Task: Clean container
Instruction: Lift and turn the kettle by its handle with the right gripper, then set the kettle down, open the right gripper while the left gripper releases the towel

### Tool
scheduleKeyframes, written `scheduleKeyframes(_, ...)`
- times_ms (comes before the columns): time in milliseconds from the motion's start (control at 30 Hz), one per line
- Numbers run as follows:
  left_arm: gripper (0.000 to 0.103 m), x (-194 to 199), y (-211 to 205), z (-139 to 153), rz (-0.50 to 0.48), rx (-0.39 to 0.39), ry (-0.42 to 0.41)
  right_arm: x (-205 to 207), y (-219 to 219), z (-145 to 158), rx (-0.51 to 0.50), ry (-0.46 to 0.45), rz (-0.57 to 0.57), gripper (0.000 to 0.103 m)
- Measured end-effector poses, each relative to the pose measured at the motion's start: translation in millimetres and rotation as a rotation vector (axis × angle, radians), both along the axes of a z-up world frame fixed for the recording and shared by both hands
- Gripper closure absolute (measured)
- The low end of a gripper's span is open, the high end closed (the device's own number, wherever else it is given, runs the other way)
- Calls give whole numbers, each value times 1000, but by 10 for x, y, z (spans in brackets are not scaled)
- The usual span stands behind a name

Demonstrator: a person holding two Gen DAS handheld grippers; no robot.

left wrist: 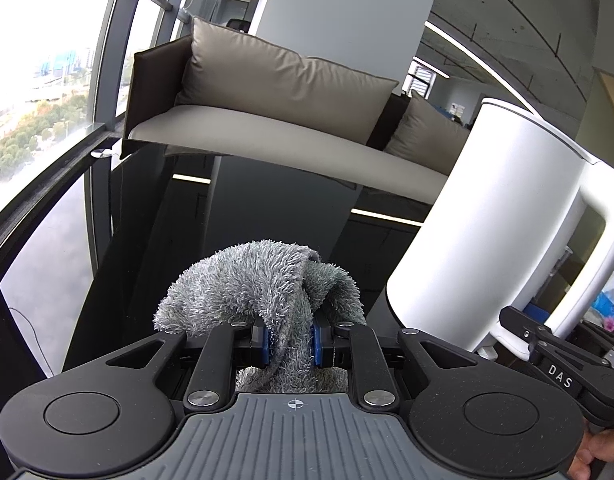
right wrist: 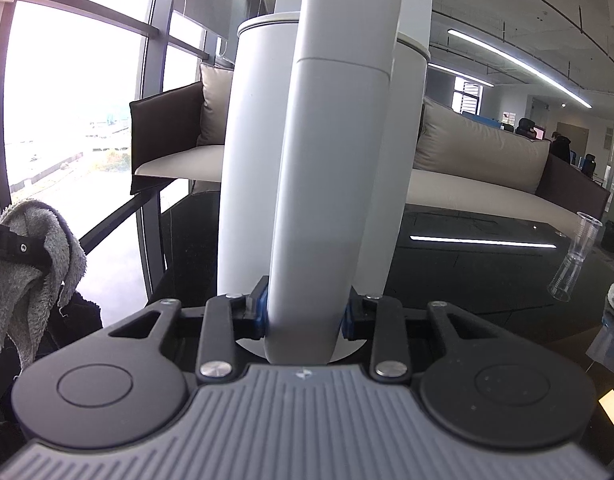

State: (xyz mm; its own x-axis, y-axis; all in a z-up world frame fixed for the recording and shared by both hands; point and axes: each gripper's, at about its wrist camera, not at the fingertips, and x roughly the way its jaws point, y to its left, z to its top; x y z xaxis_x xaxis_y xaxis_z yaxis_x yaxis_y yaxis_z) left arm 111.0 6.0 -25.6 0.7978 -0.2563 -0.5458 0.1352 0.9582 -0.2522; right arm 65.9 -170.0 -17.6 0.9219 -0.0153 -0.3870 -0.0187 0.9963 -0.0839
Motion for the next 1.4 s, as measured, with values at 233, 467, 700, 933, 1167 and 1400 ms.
scheduleKeyframes(233, 82, 94, -165, -106, -16, 42, 25, 4, -160, -9, 75, 4, 22, 68)
scheduleKeyframes(467, 34, 51, -256, -118, -4, 99, 15, -93, -228, 37, 117, 22, 23, 64)
scheduleKeyframes(700, 1, -124, -231, -40, 15, 98, -23, -171, -191, 70, 140, 41, 18, 41)
scheduleKeyframes(933, 1, -243, -113, 72, 57, 69, -9, -246, -139, 86, 154, 55, 42, 23)
scheduleKeyframes(1167, 1, -359, 33, 148, 119, 66, 1, -338, -129, 112, 191, 72, 46, 9)
scheduleKeyframes(1400, 1, -552, 10, 166, 124, 117, -7, -483, -80, 143, 195, 81, 45, 1)
